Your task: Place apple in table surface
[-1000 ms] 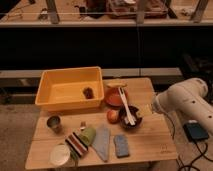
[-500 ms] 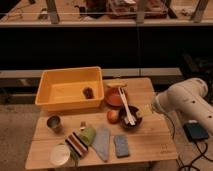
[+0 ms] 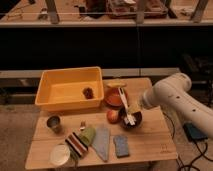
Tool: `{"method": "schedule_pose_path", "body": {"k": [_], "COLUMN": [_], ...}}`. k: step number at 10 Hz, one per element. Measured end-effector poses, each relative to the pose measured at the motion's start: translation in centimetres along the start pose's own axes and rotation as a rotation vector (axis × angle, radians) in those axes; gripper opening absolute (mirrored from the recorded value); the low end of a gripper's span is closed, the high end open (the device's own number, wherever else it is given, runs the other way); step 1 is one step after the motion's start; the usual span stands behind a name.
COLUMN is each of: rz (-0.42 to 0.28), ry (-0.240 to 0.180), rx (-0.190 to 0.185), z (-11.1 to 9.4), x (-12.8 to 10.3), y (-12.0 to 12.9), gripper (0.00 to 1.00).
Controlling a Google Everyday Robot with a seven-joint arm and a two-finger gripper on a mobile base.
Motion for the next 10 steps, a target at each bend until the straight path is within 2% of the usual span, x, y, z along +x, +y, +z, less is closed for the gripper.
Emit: {"method": "schedule_pose_path", "body": {"k": [2,5,10], "rz": [-0.075,-0.200,-0.204], "ry": [0.003,-0.009,-0.018], "rx": [0.025,0.041,0.046], "z": [1.7,2.8,2.9], "x": [3.3,6.2,6.1], "y": [-3.4,-5.6,-5.6], "gripper": [0.80,0.80,0.80]}}
